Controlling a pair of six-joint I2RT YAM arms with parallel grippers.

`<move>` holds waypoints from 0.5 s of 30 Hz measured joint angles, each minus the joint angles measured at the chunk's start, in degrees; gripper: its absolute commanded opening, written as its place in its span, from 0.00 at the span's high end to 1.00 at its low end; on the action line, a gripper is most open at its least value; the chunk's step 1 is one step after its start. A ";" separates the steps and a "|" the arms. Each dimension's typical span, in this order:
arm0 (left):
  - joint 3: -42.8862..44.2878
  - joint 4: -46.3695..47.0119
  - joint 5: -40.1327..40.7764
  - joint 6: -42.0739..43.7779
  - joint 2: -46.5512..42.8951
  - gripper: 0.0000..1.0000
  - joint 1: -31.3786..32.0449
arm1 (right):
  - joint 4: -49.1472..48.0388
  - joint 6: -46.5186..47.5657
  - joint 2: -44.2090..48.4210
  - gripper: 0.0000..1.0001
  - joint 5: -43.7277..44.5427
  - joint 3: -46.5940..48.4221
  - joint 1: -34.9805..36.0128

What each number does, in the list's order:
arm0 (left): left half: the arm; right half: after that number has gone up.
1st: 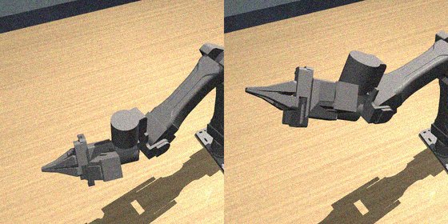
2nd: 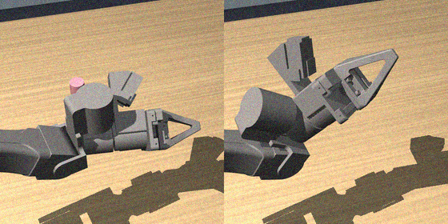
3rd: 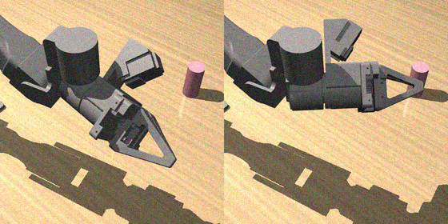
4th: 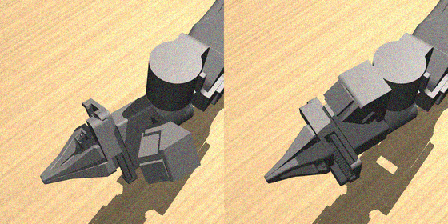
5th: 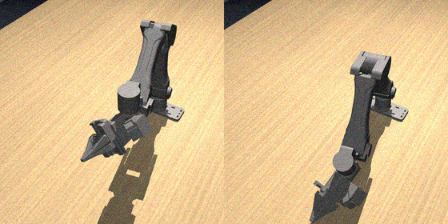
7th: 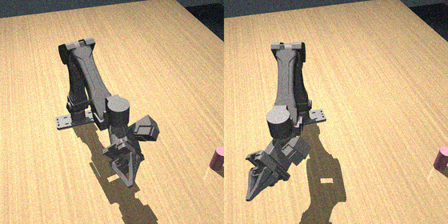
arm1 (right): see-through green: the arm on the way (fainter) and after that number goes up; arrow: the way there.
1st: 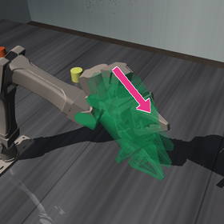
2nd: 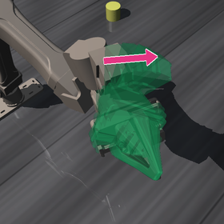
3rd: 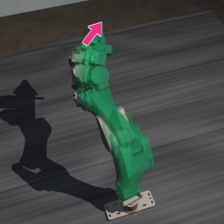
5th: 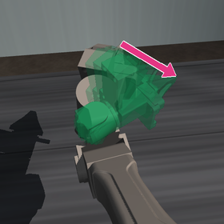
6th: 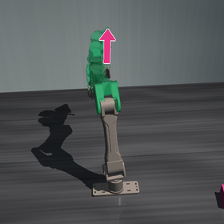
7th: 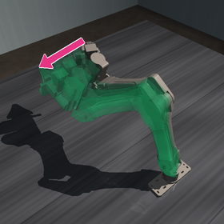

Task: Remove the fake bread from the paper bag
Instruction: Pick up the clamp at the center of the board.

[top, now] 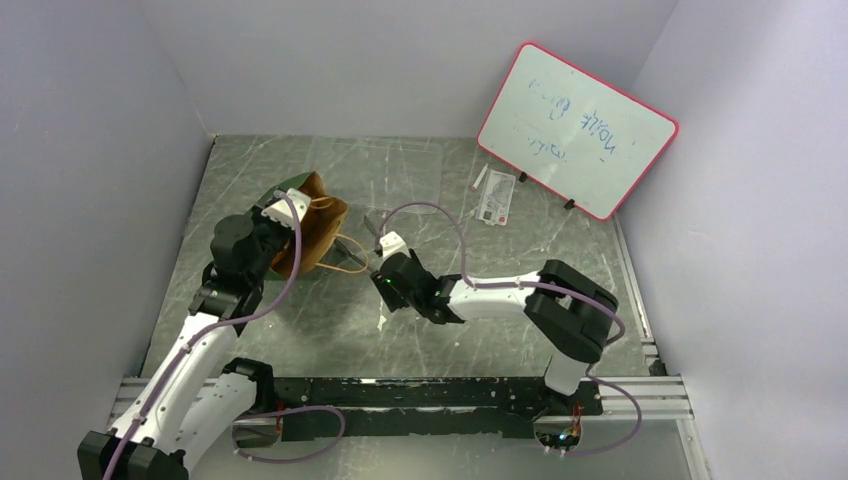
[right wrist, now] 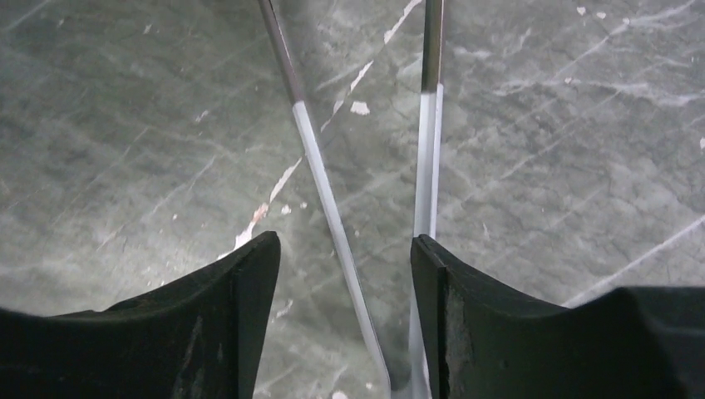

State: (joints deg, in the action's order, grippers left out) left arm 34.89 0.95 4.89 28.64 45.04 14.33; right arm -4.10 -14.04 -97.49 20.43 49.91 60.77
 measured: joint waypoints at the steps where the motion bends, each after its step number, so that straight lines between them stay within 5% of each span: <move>1: -0.04 -0.09 0.00 -0.22 -0.17 0.93 0.04 | -0.61 0.31 -0.85 0.36 0.48 0.46 0.00; 7: -0.79 -0.42 0.00 -1.25 -1.75 0.93 0.09 | -4.20 2.14 -4.90 0.35 2.56 0.83 -0.07; 15: -1.33 -0.42 0.00 -1.46 -1.99 0.93 0.15 | -5.92 3.50 -0.79 0.21 -1.14 -0.15 0.55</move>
State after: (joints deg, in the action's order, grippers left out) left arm 33.56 0.54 4.89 27.18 43.05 14.48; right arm -10.02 -10.55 -98.28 19.29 49.76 61.32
